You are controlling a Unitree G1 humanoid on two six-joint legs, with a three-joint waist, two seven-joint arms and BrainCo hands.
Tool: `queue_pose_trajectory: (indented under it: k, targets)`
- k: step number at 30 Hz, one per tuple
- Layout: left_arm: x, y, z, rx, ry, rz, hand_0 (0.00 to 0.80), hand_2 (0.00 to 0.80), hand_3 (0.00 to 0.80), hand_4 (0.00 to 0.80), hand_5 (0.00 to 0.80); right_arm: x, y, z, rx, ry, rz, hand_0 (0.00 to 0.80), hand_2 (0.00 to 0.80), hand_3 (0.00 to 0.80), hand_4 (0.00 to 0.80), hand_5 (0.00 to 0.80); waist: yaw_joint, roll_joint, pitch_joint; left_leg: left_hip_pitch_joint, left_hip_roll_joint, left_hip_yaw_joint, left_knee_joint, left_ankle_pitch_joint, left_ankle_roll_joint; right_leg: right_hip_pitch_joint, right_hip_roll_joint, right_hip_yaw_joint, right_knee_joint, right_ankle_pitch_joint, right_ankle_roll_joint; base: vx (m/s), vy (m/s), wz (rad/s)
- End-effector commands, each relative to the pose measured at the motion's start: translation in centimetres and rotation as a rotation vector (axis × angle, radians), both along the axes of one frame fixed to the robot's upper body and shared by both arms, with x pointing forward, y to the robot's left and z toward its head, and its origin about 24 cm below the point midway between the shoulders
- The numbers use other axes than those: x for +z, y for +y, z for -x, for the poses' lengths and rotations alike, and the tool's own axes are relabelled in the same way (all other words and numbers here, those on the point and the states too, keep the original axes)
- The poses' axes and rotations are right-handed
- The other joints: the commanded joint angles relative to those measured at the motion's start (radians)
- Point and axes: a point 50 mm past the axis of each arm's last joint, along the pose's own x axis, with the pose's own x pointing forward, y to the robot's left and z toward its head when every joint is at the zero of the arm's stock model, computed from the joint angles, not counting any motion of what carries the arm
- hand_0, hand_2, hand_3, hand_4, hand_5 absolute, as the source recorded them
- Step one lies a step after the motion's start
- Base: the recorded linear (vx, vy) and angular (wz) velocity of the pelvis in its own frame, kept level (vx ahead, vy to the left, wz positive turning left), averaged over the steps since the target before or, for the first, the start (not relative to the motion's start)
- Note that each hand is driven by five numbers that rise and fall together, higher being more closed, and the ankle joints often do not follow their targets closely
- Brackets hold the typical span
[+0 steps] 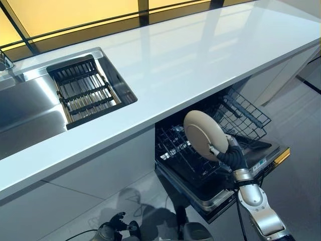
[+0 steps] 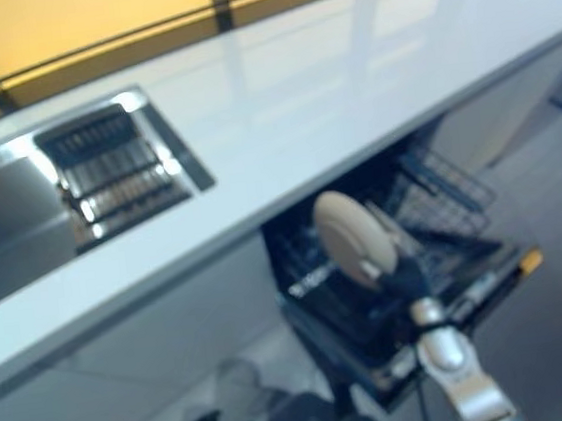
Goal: Take plates into dishwasher
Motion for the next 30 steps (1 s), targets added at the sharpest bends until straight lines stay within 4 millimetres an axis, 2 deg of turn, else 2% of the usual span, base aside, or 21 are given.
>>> queue_pose_trajectory:
  k: [1, 8, 17, 30]
  targets:
    - [1.1, 1.5, -2.6, 0.026, -0.07, -0.023, 0.0, 0.0, 0.0, 0.0, 0.0, 3.4, 1.0, -1.7, 0.029, -0.162, -0.051, 0.8, 0.8, 0.8, 0.8, 0.8, 0.037, -0.005, 0.047, -0.017, -0.048, 0.037, 0.003, -0.055, 0.07, -0.002, 0.024, -0.004, 0.103, -0.099, 0.049, 0.0, -0.002, 0.05]
    - [1.2, 1.7, -2.9, 0.02, -0.073, -0.028, 0.0, 0.0, 0.0, 0.0, 0.0, 1.6, 1.1, -2.2, -0.011, -0.09, -0.029, 0.8, 0.8, 0.8, 0.8, 0.8, 0.05, -0.005, 0.049, -0.02, -0.049, 0.032, 0.003, -0.055, 0.07, -0.006, 0.019, -0.012, 0.109, -0.099, 0.054, 0.006, -0.002, 0.03]
    - [1.2, 1.8, -2.7, -0.005, -0.058, -0.04, 0.0, 0.0, 0.0, 0.0, 0.0, -0.6, -0.1, -2.8, -0.106, -0.007, 0.034, 0.8, 0.8, 0.8, 0.8, 0.8, 0.07, -0.004, 0.044, -0.022, -0.051, 0.023, 0.003, -0.055, 0.073, -0.003, 0.015, -0.022, 0.111, -0.097, 0.055, 0.009, -0.006, 0.02]
    - [1.1, 2.2, -2.1, -0.018, -0.037, -0.055, 0.0, 0.0, 0.0, 0.0, 0.0, -1.5, -1.4, -4.0, -0.242, -0.011, 0.095, 0.8, 0.8, 0.8, 0.8, 0.8, 0.077, 0.007, 0.043, -0.018, -0.05, 0.03, 0.003, -0.054, 0.073, -0.002, 0.015, -0.013, 0.109, -0.095, 0.053, 0.001, -0.011, 0.0]
